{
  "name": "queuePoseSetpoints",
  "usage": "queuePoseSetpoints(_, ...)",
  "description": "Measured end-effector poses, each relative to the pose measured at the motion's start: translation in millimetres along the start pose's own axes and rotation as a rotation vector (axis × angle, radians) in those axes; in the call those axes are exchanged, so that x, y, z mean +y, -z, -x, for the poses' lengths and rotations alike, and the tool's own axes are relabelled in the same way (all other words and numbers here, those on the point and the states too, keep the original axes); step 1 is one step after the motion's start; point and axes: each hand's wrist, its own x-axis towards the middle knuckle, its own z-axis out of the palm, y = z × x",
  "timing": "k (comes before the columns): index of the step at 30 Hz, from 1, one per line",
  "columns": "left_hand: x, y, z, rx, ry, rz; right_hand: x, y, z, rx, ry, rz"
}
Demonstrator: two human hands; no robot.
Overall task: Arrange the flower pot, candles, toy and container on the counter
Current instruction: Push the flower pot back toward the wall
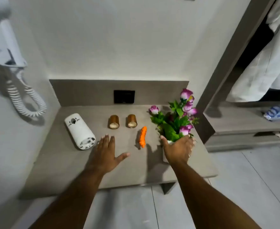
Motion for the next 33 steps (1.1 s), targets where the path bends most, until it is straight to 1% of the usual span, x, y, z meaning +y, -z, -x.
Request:
queuePoseSetpoints(1,-3,-10,-1,-0.062,-0.003,-0.044,4,-4,-1,-0.026,-0.075,0.051)
queuePoseSetpoints(2,-6,-20,-4,-0.084,-0.018,-0.070,5,-7,-3,-0.038,-0.132,0.079)
queuePoseSetpoints(5,-11,-50,-8,-0.111,-0.026,-0.131,13,-16,-8,-0.090,-0.284,0.025)
queuePoseSetpoints(8,-11,-68,-14,-0.094,-0.054,-0.200,12,-22,-22,-0.057,-0.335,-0.014)
queuePoseSetpoints(11,-13,-77,-14,-0.060,-0.054,-0.199,11,-27,-34,-0.048,-0.346,0.000)
queuePoseSetpoints(18,-20,-81,-16,-0.023,-0.070,-0.189,16,-38,-53,-0.015,-0.248,-0.091)
queuePoseSetpoints(22,-19,-81,-15,-0.034,-0.075,-0.183,12,-46,-71,0.079,-0.183,-0.233)
queuePoseSetpoints(27,-18,-83,-23,-0.029,-0.042,-0.191,11,-66,-113,0.176,-0.059,-0.374)
queuePoseSetpoints(33,-21,-86,-56,0.025,-0.028,-0.201,14,-87,-167,0.196,0.026,-0.506)
